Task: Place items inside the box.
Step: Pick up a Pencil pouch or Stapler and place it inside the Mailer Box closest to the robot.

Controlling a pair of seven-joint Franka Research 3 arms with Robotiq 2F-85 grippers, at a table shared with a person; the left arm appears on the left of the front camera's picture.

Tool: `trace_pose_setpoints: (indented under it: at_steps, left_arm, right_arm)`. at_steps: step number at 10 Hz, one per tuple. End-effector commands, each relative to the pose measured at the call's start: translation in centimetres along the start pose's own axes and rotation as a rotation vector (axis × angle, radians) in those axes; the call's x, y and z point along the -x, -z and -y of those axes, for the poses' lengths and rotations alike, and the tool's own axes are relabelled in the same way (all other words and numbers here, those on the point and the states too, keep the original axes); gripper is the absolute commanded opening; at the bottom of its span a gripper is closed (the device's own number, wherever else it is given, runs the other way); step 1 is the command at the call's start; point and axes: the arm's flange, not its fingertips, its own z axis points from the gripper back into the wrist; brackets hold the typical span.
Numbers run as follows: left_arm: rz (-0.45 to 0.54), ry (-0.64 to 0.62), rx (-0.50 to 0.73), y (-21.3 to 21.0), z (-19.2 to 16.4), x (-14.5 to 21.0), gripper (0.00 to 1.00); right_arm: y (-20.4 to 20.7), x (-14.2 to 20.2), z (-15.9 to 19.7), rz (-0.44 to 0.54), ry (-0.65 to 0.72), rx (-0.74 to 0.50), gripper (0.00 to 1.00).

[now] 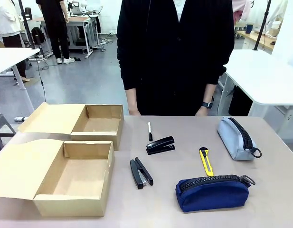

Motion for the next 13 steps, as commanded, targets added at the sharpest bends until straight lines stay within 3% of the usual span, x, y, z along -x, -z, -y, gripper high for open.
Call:
trace_pose_setpoints:
  at_steps: [1, 2, 7, 8, 10, 12, 13]
  left_arm:
    - [0.062, -0.077, 0.043, 7.0, -7.0, 12.4, 1.0]
    - [0.0, 0.0, 0.0, 0.0, 0.0, 0.0, 1.0]
    - [0.0, 0.0, 0.0, 0.0, 0.0, 0.0, 1.0]
    - [0.0, 0.0, 0.0, 0.0, 0.0, 0.0, 1.0]
    - [0.0, 0.0, 0.0, 0.0, 0.0, 0.0, 1.0]
    - [0.0, 0.0, 0.0, 0.0, 0.0, 0.0, 1.0]
    - [0.0, 0.0, 0.0, 0.0, 0.0, 0.0, 1.0]
  right_arm:
    - [3.0, 2.9, 2.7, 0.103, 0.069, -0.007, 1.0]
    - [0.0, 0.0, 0.0, 0.0, 0.0, 0.0, 1.0]
    - [0.4, 0.1, 0.0, -0.011, 0.032, 0.015, 1.0]
    - [1.9, 0.8, -0.4, -0.037, -0.009, 0.098, 1.0]
    - [4.4, 2.6, -2.3, -0.131, -0.215, 0.21, 1.0]
    - [7.8, 4.8, -4.3, -0.352, -0.514, 0.177, 1.0]
    - [8.7, 5.7, -5.0, -0.412, -0.633, 0.165, 1.0]
